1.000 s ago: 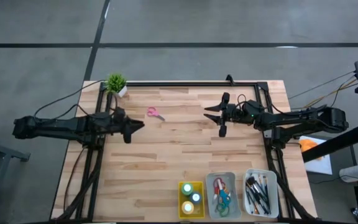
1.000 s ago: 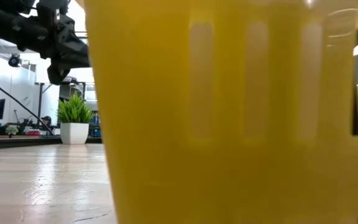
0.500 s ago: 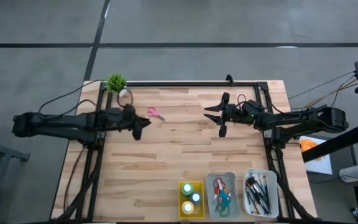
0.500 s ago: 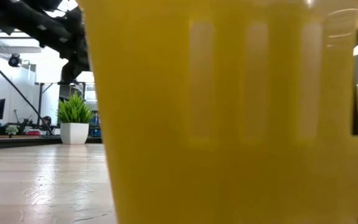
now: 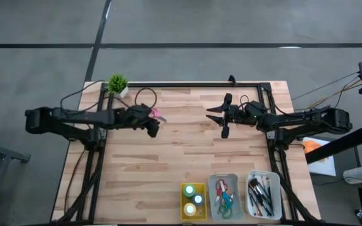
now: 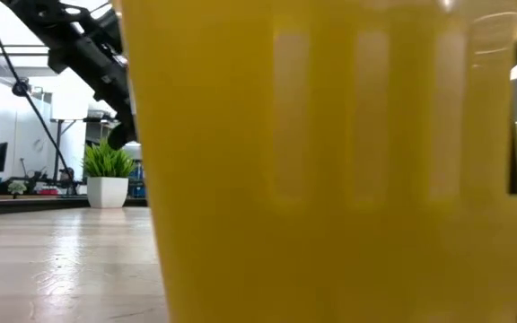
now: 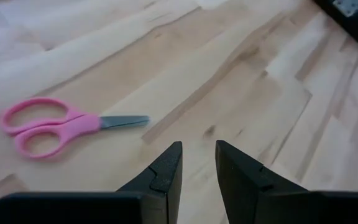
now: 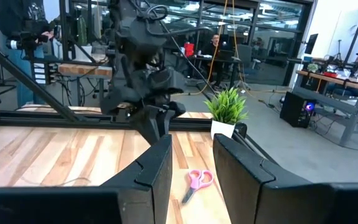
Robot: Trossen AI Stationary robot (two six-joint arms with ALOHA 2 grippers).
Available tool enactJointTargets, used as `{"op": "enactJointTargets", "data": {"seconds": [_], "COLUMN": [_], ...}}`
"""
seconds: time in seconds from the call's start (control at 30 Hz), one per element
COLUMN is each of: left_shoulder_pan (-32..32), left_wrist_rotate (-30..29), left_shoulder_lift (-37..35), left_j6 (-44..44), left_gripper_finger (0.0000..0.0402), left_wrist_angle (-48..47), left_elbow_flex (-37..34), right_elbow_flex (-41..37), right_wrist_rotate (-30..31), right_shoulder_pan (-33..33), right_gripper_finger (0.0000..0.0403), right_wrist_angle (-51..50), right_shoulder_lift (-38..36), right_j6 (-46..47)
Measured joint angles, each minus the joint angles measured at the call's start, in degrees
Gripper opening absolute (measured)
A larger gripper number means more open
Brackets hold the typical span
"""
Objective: Pick & Place Paint Supplies
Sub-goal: Put the pink scissors into the gray bin
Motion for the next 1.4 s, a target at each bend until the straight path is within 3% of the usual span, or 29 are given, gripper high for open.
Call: {"op": "enactJointTargets", "data": {"seconds": [0.17, 0.33, 0.7, 1.07, 1.4], "left_shoulder_pan": [1.95, 3.69, 10.14, 17.46, 19.25], "left_wrist_rotate": [4.55, 4.75, 3.52, 4.27, 4.97], "left_shoulder_lift": [3.42, 7.41, 16.1, 26.22, 31.19], "left_j6": [-0.1, 2.33, 5.14, 9.1, 12.06], "left_gripper_finger": [0.0099, 0.0099, 0.0099, 0.0099, 0.0099], "left_wrist_angle": [-0.14, -3.57, -28.54, -28.49, -27.11], "left_elbow_flex": [3.55, 8.82, 22.41, 22.63, 22.65], "right_elbow_flex": [0.0, 0.0, 0.0, 0.0, 0.0], "right_wrist_rotate": [0.0, 0.0, 0.0, 0.0, 0.0], "right_shoulder_pan": [0.0, 0.0, -0.02, -0.02, 0.02], "right_gripper_finger": [0.0114, 0.0114, 0.0114, 0.0114, 0.0114], "right_wrist_angle": [0.0, 0.02, -0.1, -0.28, -0.28], "right_shoulder_lift": [0.0, 0.0, 0.0, 0.0, 0.0], "right_j6": [-0.01, -0.02, -0.02, -0.02, -0.02]}}
